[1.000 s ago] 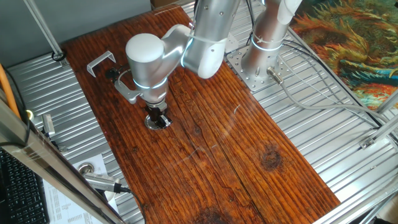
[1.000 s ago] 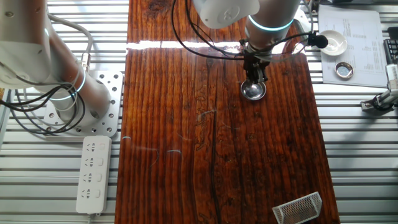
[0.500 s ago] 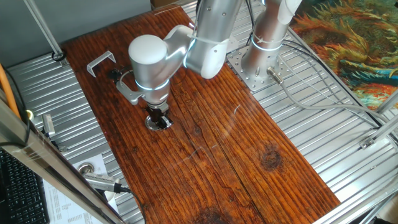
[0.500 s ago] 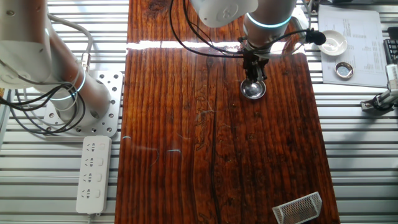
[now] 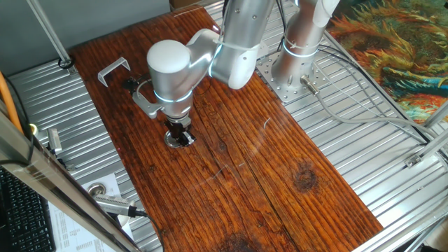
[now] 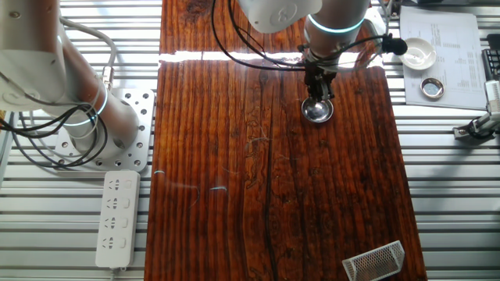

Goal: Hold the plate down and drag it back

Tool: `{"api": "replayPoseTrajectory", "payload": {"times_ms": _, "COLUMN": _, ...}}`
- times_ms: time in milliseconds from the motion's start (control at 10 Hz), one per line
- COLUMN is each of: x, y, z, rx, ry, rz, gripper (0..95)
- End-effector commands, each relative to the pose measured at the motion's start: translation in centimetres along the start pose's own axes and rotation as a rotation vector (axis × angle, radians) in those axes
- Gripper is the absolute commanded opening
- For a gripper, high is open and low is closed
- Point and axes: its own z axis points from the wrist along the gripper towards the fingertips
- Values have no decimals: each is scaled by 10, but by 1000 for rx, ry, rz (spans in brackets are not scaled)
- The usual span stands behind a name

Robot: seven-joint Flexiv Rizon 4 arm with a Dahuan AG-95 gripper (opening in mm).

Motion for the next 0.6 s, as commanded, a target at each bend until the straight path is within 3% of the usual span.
{"api": "replayPoseTrajectory", "payload": {"times_ms": 100, "x": 1, "y": 3, "z": 11, "rx": -15, "ry": -1, "rz": 12, "gripper": 0}}
{"api": "replayPoseTrajectory", "payload": {"times_ms": 600, "x": 0, "y": 3, "z": 11, "rx": -1, "ry": 8, "rz": 16, "gripper": 0}}
